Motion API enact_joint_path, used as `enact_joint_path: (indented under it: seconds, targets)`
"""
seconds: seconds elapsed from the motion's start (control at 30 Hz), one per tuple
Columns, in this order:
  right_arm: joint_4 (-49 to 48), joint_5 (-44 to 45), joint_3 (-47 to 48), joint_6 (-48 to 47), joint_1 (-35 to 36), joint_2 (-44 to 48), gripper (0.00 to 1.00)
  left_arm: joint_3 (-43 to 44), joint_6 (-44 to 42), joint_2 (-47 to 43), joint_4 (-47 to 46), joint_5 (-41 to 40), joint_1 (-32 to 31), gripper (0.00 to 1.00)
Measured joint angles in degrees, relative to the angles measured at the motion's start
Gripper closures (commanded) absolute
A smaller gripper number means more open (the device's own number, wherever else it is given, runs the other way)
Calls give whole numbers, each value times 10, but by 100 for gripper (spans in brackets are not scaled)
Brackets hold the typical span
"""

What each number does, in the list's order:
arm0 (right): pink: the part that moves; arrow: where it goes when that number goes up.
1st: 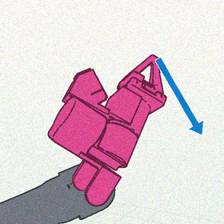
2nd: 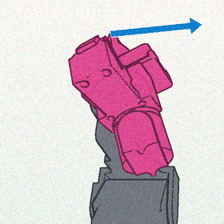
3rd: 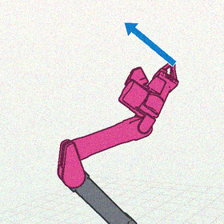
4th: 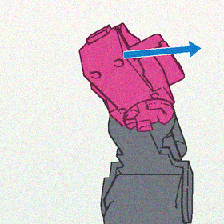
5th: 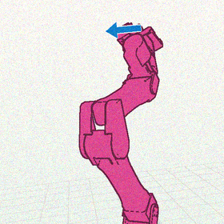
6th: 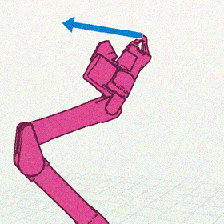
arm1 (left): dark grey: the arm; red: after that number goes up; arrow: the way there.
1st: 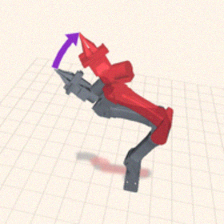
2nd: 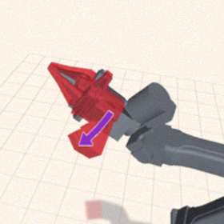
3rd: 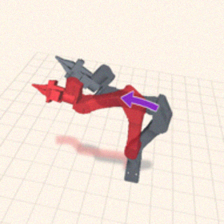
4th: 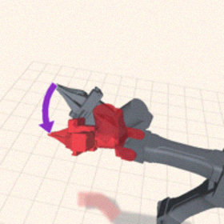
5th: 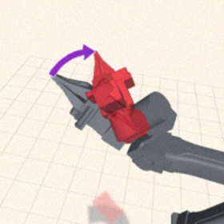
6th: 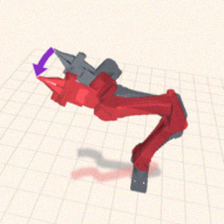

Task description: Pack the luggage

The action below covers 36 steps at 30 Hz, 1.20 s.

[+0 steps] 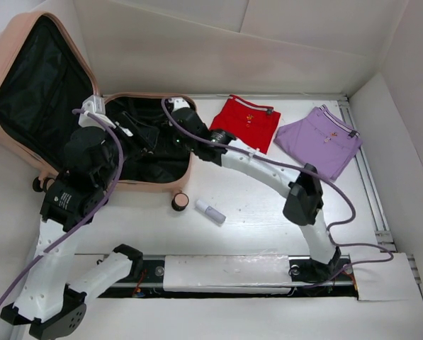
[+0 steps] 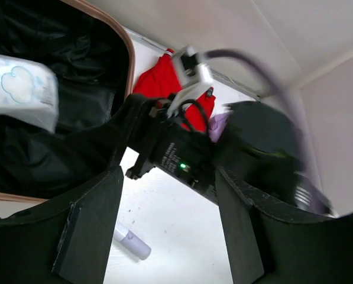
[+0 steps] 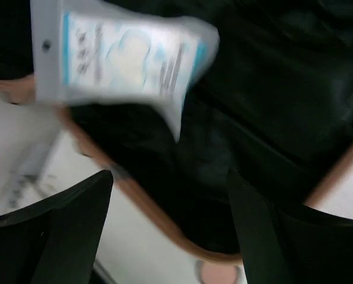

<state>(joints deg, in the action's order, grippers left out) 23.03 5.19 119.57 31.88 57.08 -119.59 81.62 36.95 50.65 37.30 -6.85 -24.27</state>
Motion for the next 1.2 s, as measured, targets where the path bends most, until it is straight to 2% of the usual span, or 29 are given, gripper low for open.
enact_joint_path:
  seconds: [0.03, 0.07, 0.13, 0.17, 0.2, 0.27, 0.3, 0.37, 0.4, 0.5, 0.73, 0.83, 0.87, 0.93, 0.97, 1.0, 1.1, 1.2]
  targets:
    - [10, 0, 0, -5, -12, -14, 16, 4, 0, 0, 5, -4, 0, 41]
    - [14, 1, -28, -9, -22, -16, 20, 5, 1, -1, 7, -7, 0, 41]
    - [16, 7, -141, -18, -27, 24, 29, 2, 2, -6, 9, -12, 0, 39]
    - [22, 7, -203, -21, -25, 52, 37, -3, 4, -10, 9, -13, 0, 38]
    - [12, 5, -265, -23, -20, 83, 39, -11, 4, -14, 10, -14, 0, 38]
    - [9, 0, -400, -26, -4, 167, 38, -27, 7, -22, 14, -15, 0, 38]
    - [12, -4, -453, -28, 3, 208, 30, -34, 9, -24, 16, -16, 0, 38]
    - [14, -12, -528, -29, 16, 279, 21, -42, 9, -25, 18, -16, 0, 37]
    - [13, -19, -548, -30, 17, 303, 17, -44, 8, -25, 17, -16, 0, 37]
    - [10, -28, -566, -33, 14, 319, 14, -44, 6, -13, 13, -13, 0, 37]
    - [-15, -62, -567, -48, 17, 218, 19, -46, -1, 26, -13, 11, 0, 37]
    - [-29, -69, -563, -53, 19, 171, 28, -46, -6, 35, -16, 20, 0, 37]
    - [-39, -71, -555, -54, 20, 169, 40, -45, -7, 35, -17, 23, 0, 36]
    - [-52, -67, -542, -57, 22, 157, 56, -42, -10, 36, -16, 25, 0, 36]
    - [-56, -65, -538, -56, 23, 151, 72, -40, -11, 36, -17, 26, 0, 36]
    - [-60, -65, -535, -57, 23, 144, 81, -39, -11, 36, -17, 27, 0, 36]
    - [-66, -62, -530, -56, 23, 139, 92, -27, -12, 36, -16, 29, 0, 36]
    - [-48, -56, -530, -59, 21, 150, 92, 11, -12, 44, -10, 38, 0, 34]
